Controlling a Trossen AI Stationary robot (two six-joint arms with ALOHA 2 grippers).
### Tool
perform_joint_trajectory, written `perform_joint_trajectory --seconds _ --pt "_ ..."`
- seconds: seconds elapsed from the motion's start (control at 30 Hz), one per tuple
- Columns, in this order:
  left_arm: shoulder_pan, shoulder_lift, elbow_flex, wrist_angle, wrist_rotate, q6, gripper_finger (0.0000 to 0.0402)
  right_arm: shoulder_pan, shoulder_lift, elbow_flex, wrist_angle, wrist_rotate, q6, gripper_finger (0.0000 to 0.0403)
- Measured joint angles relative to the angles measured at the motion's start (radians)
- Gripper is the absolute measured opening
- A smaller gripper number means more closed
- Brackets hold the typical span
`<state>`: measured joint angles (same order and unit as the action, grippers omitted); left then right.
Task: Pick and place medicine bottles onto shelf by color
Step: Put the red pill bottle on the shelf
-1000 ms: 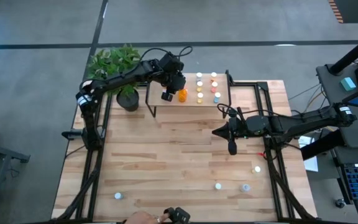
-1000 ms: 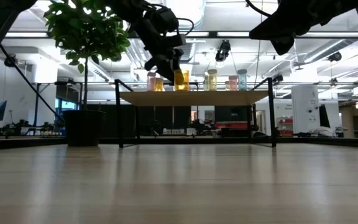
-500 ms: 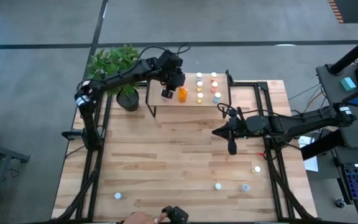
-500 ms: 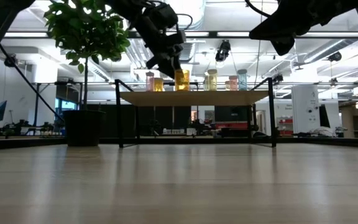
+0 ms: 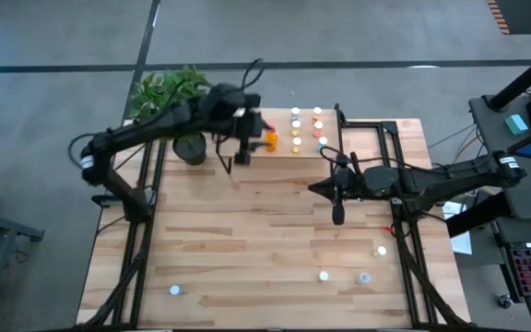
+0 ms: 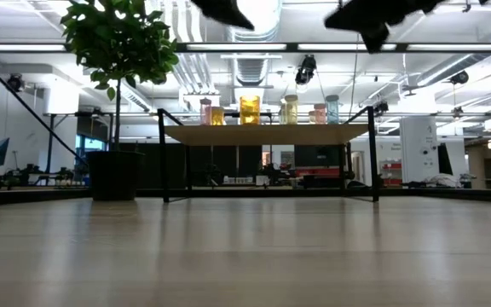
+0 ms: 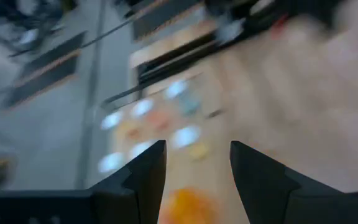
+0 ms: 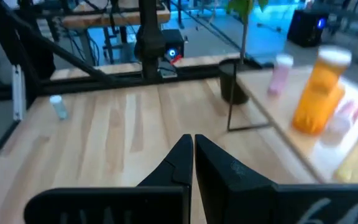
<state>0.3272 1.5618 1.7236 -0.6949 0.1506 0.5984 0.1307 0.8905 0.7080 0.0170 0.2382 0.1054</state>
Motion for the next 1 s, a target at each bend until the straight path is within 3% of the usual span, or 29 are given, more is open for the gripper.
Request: perform_joint_trajectory --seconds 0.2,0.4,0.5,0.67,0.83,1.0 --pt "-0.171 -0.169 -0.249 0.235 -0.004 -0.161 0.0162 -0.028 0.124 0.258 -0.214 0.041 -0.125 0.0009" --pt "-0.280 -0.319 -0.515 0.524 -0.107 -0.227 0.0162 -0.145 0.271 0.610 -0.544 0.048 -0.183 0.0008" --pt "-0.298 -0.376 -0.624 0.651 -0.108 -0.233 0.0162 -0.232 0.359 0.799 -0.688 0.025 -0.233 0.0008" --pt "-0.296 -0.453 -0.771 0.847 -0.114 -0.253 0.0162 -0.381 0.513 1.076 -0.853 -0.106 -0.307 0.0008" --pt "-0.296 -0.510 -0.887 1.013 -0.142 -0.254 0.0162 -0.509 0.659 1.301 -0.969 -0.113 -0.286 0.0008" --pt "-0.296 -0.550 -0.958 1.044 -0.147 -0.306 0.0162 -0.572 0.780 1.469 -1.104 -0.116 -0.503 0.0008"
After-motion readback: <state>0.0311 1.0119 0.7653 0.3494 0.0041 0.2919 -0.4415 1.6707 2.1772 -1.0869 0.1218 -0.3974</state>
